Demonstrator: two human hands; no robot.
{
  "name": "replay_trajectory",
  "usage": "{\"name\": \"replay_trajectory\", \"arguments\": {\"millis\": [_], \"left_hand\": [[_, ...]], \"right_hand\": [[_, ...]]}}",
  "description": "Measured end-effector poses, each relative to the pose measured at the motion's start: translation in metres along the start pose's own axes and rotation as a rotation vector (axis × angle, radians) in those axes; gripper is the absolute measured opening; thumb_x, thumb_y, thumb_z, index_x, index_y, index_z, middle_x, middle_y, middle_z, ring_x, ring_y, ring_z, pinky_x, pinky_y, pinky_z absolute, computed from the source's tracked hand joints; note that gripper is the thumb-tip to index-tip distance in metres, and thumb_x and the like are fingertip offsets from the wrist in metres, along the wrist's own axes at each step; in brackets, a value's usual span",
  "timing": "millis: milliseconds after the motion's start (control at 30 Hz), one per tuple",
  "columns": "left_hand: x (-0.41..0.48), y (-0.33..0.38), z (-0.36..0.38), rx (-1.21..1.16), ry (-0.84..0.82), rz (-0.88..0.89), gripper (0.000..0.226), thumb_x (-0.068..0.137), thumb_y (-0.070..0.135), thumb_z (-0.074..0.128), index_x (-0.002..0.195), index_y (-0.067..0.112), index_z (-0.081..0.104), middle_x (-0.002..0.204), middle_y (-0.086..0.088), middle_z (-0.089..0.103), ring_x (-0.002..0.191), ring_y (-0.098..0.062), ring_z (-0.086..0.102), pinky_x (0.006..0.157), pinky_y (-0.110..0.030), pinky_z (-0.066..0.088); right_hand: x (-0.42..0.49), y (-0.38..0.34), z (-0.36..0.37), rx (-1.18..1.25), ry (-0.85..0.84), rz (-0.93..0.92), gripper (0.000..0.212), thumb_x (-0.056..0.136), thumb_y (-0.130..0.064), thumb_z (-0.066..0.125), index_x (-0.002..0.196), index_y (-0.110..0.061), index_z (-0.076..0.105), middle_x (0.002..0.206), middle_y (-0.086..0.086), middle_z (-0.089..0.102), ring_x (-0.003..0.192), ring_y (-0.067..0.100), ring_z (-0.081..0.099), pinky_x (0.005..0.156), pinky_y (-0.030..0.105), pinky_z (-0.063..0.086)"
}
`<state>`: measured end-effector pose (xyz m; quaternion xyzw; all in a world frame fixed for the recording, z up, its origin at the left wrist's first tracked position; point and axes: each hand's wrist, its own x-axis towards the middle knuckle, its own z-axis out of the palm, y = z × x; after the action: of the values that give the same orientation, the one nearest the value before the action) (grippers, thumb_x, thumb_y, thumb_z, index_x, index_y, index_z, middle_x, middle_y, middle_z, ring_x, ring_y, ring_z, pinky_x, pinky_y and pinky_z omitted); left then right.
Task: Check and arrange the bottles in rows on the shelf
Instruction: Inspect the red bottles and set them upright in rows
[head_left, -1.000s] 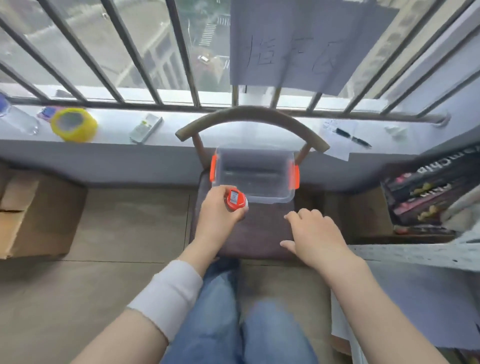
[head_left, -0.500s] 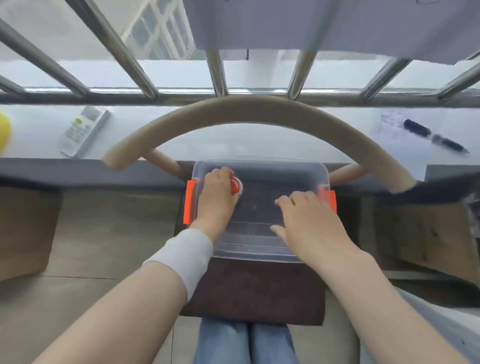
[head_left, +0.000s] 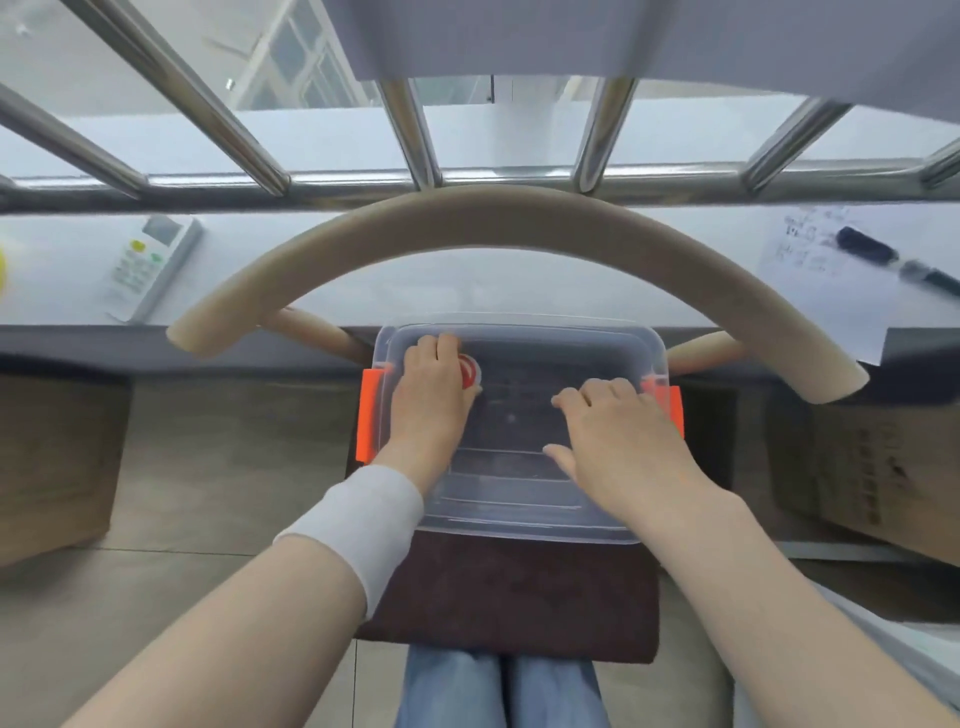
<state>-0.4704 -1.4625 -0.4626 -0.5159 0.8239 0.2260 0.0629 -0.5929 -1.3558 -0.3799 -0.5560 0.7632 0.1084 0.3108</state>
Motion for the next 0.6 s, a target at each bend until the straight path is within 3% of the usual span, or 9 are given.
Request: {"name": "replay_trajectory", "arguments": {"millis": [100, 333, 600], "left_hand": [[-0.026, 0.013, -0.034, 0.160, -0.006, 0.139, 0.042, 0.087, 0.031, 0.061, 0.122, 0.013, 0.045, 0.124, -0.008, 0.052, 0.112, -0.024, 0.049, 0.089, -0.029, 0.045], [-0.126, 0.050, -0.108, 0.569, -0.242, 0.444, 0.043, 0.086, 0.026, 0.062, 0.120, 0.009, 0.043, 0.124, -0.012, 0.051, 0.115, -0.031, 0.046, 0.090, -0.036, 0.039], [-0.270, 0.066, -0.150, 0.647, -0.297, 0.713, 0.051, 0.083, 0.032, 0.064, 0.122, 0.008, 0.041, 0.125, -0.013, 0.048, 0.117, -0.033, 0.044, 0.092, -0.040, 0.039]], "right_hand": [[-0.021, -0.003, -0.005, -0.010, -0.011, 0.027, 0.050, 0.094, -0.042, 0.044, 0.135, -0.015, 0.036, 0.135, 0.010, 0.045, 0.126, 0.029, 0.040, 0.106, 0.038, 0.032], [-0.127, -0.027, -0.019, -0.026, 0.034, 0.160, 0.045, 0.094, -0.038, 0.046, 0.130, -0.012, 0.040, 0.129, 0.011, 0.049, 0.118, 0.030, 0.045, 0.094, 0.038, 0.040], [-0.309, -0.080, 0.036, 0.162, 0.109, 0.514, 0.046, 0.093, -0.039, 0.047, 0.130, -0.014, 0.041, 0.130, 0.011, 0.047, 0.120, 0.031, 0.043, 0.096, 0.040, 0.038]]}}
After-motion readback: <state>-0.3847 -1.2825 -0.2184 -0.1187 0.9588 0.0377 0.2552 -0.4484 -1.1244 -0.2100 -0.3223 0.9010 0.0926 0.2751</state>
